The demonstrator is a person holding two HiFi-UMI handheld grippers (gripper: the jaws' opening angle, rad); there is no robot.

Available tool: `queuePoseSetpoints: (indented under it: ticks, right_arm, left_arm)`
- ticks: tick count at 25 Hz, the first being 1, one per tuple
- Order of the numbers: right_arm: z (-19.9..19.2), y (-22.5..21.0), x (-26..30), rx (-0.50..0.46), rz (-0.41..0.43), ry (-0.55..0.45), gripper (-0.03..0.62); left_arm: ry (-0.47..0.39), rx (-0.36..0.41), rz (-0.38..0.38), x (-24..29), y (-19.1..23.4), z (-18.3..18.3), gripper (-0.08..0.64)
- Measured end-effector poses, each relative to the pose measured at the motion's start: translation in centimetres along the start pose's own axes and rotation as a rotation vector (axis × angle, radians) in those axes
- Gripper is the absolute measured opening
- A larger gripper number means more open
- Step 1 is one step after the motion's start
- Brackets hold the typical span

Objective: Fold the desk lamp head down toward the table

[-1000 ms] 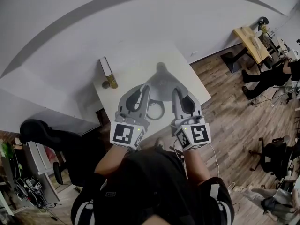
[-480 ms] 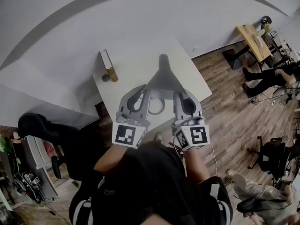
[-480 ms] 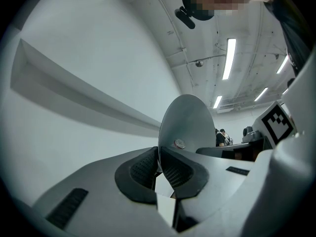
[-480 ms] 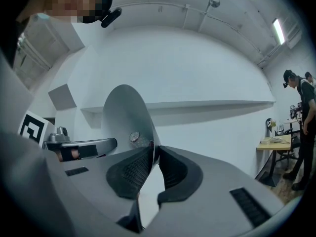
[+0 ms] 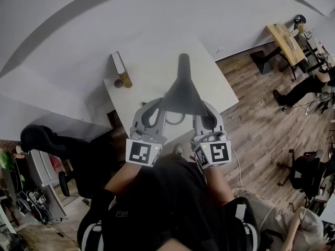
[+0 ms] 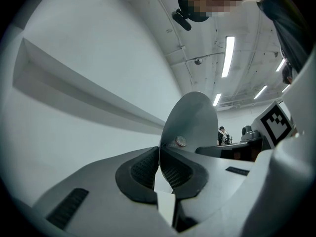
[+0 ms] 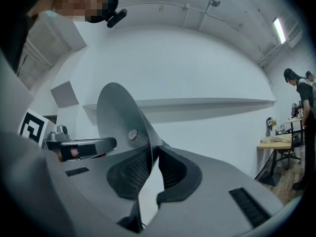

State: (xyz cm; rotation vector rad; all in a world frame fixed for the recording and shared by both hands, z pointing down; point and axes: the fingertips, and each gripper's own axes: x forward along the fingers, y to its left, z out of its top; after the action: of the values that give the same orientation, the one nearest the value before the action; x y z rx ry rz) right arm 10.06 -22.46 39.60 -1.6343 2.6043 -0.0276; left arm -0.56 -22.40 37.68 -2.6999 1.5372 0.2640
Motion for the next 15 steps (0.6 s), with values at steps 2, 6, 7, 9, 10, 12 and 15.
queuePoseSetpoints:
  ticks: [2, 6, 7, 9, 10, 12, 15]
  right_arm:
    - [-0.6, -0.1, 0.0, -0.007, 0.002, 0.008, 0.043]
    - [-2.5, -0.1, -0.2, -0.009, 0.006, 0.021, 0.037]
    - [-2.8, -0.1, -0.3, -0.016, 0.006, 0.02, 0.035]
    - [-3.2, -0.3, -0.4, -0.036, -0.001, 0.021, 0.034]
    - [-3.5, -0.3, -0.4, -0.046, -0.007, 0.025, 0.034]
    - [-4.2, -0.4, -0.4, -0.061, -0.018, 0.033, 0.032]
    - [-5.2, -0.3, -0.3, -0.07, -0.027, 0.032, 0.029]
  left_arm:
    - [0.006, 0.001, 0.003, -0.1, 0.0, -0.7, 0.035]
    - [0.008, 0.029, 0.003, -0.7, -0.1, -2.3, 0.032]
    - [0.005, 0.036, 0.004, -0.8, -0.1, -2.6, 0.032]
    - [-0.001, 0.054, 0.009, -0.9, -0.2, -3.3, 0.031]
    - [-0.006, 0.064, 0.014, -1.0, -0.2, -3.6, 0.031]
    - [-0.021, 0.084, 0.025, -1.1, -0.2, -4.3, 0.031]
    - [-0.04, 0.107, 0.045, -1.5, 0.0, -5.8, 0.031]
